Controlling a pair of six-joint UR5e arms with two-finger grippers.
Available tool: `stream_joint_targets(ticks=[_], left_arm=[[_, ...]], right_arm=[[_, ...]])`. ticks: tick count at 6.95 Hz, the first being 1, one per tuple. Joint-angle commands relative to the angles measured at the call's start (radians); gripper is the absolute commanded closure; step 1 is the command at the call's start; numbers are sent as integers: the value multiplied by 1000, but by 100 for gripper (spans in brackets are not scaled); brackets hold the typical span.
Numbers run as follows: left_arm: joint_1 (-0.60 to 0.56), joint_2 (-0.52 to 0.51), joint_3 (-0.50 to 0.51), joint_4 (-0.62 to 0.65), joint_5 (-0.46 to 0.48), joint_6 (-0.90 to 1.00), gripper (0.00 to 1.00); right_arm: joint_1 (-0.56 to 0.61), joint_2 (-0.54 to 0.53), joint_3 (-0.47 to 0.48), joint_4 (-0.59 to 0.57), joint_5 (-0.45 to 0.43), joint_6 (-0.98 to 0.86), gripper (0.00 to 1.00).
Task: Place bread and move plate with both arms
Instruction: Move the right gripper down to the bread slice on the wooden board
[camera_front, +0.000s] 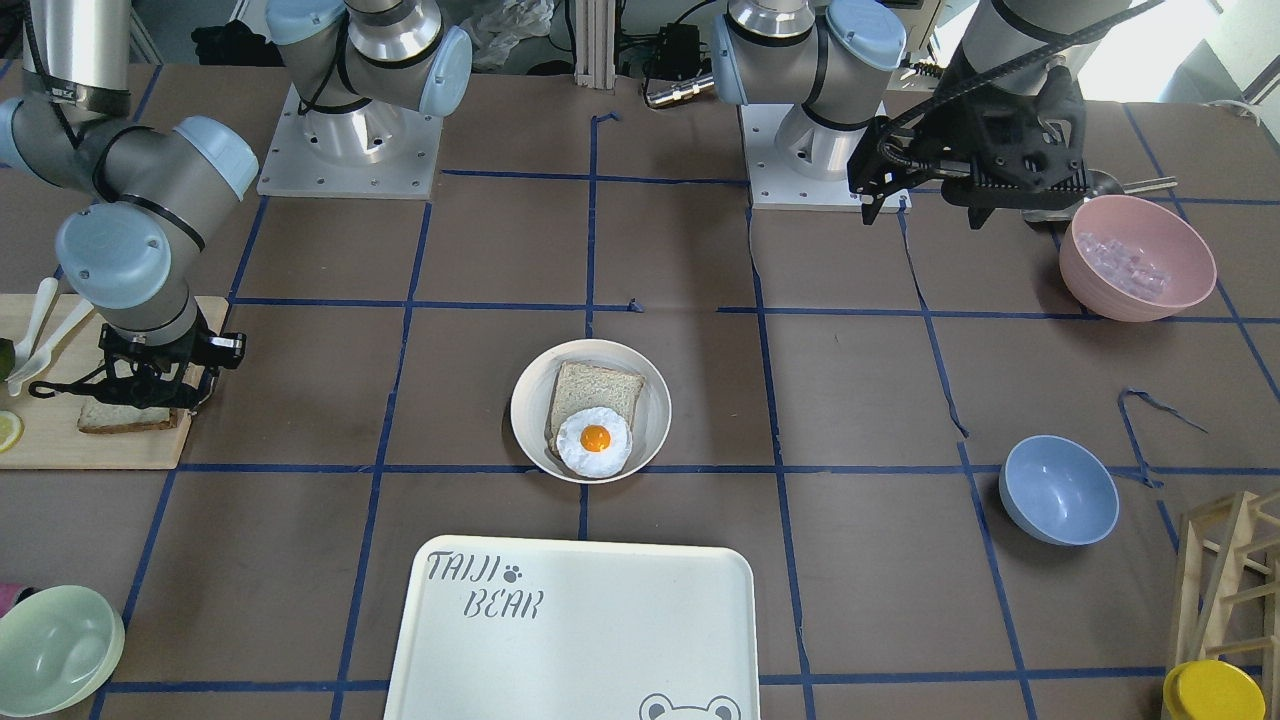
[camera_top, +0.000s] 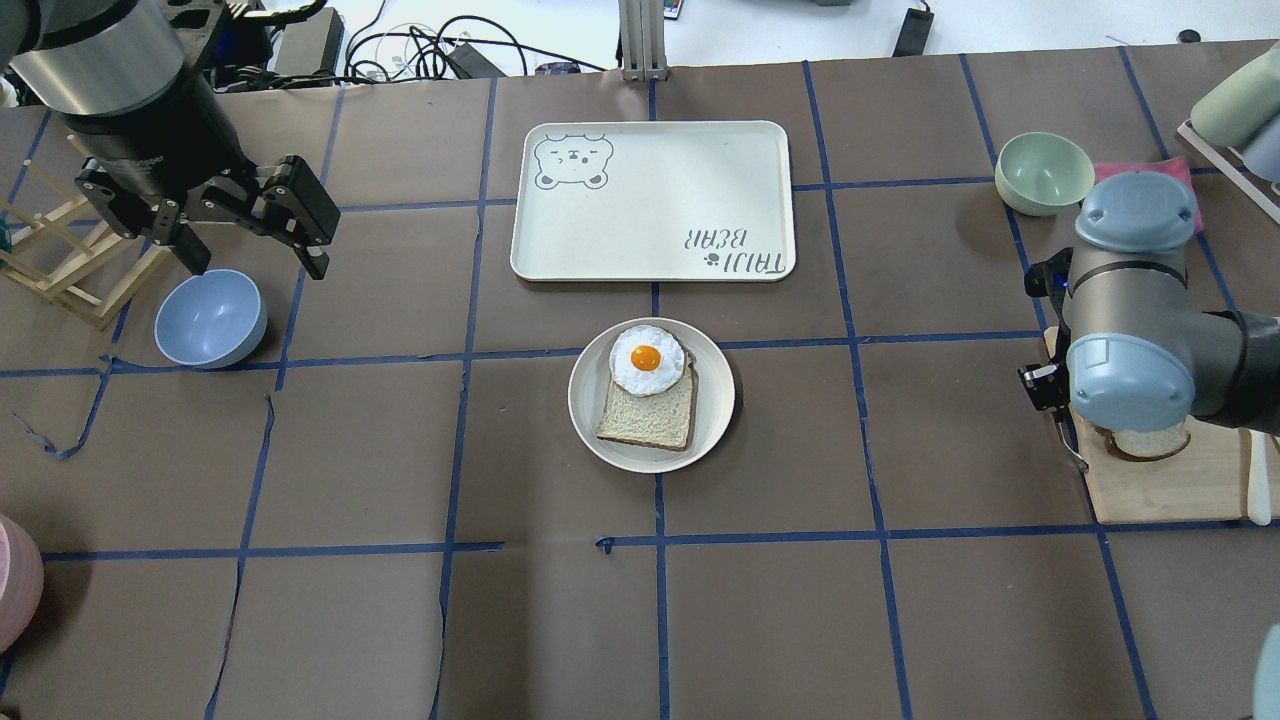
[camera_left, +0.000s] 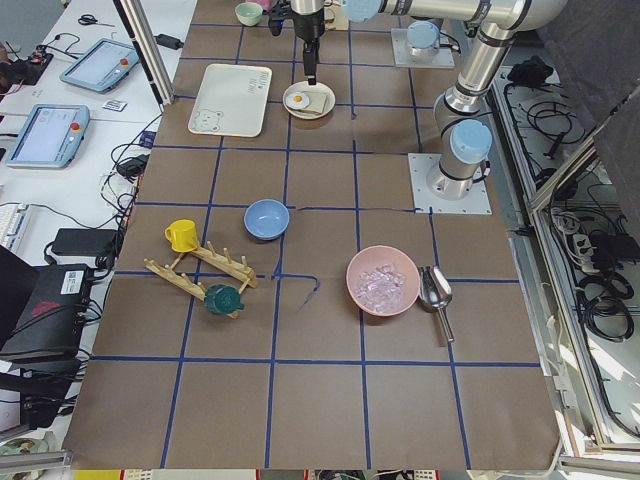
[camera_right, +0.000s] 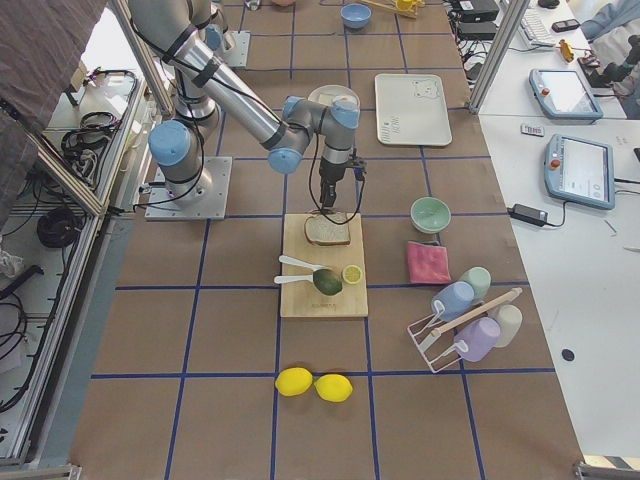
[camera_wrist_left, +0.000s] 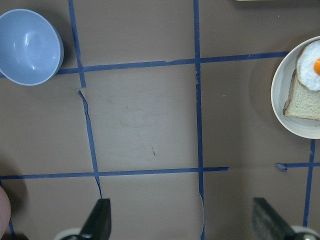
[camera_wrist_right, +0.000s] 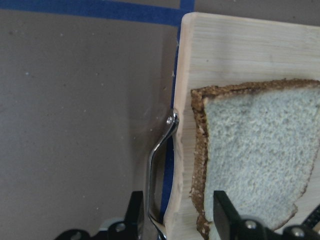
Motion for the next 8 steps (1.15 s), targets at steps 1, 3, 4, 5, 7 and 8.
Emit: stream_joint_targets(ticks=[1,3,4,5,7,8], left_arm=[[0,1,0,0,0,0,0],[0,-1,0,0,0,0,0],[0,1,0,-2,0,0,0],[0,1,0,0,0,0,0],[0,-1,0,0,0,2,0],[0,-1,0,0,0,2,0]], right_arm=[[-2,11,2,-2,-3,-64,48],[-2,12,-2,-1,-12,-68,55],[-2,12,-5,7,-13,-69,55],[-4,12,-5,7,-15,-71,55],[-49,14,-4,7,-12,-72,55],[-62,14,-2,10,-10,-71,55]])
